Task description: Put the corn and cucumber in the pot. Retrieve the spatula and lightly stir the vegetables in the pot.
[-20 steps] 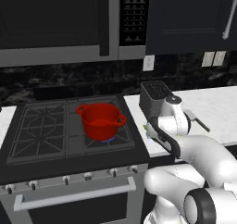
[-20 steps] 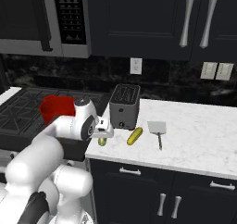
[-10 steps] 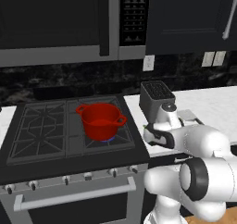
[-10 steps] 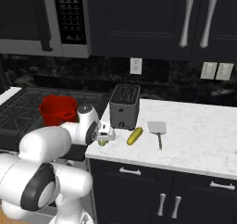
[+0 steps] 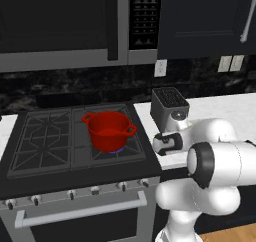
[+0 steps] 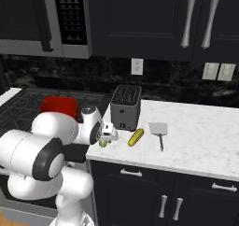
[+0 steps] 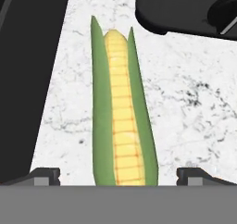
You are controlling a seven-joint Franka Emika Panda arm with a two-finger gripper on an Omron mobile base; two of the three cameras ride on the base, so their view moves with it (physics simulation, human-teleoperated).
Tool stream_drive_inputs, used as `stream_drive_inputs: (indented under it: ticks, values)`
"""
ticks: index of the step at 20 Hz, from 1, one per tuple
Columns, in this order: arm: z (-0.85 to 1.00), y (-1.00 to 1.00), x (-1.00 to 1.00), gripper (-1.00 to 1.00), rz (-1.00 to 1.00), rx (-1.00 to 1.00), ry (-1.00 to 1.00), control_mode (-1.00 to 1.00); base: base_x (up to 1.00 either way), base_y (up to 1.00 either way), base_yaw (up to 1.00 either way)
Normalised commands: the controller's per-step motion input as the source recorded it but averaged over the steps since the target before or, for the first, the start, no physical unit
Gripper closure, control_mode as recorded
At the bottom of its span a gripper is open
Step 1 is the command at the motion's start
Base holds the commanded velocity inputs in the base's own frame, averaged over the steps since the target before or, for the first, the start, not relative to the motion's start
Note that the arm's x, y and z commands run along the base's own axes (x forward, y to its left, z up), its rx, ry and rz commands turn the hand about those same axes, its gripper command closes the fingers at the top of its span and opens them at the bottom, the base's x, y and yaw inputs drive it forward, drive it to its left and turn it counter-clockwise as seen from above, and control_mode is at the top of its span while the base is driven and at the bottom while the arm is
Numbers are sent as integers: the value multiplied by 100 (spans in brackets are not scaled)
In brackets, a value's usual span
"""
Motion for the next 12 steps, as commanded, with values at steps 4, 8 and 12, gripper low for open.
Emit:
stream_drive_inputs:
  ticks: [4, 8, 12]
  values:
    - [-24, 0, 2, -100, 0, 0, 0, -100, 0, 0, 0]
    - [-32, 0, 0, -100, 0, 0, 0, -100, 0, 0, 0]
    - [-15, 0, 0, -100, 0, 0, 0, -100, 0, 0, 0]
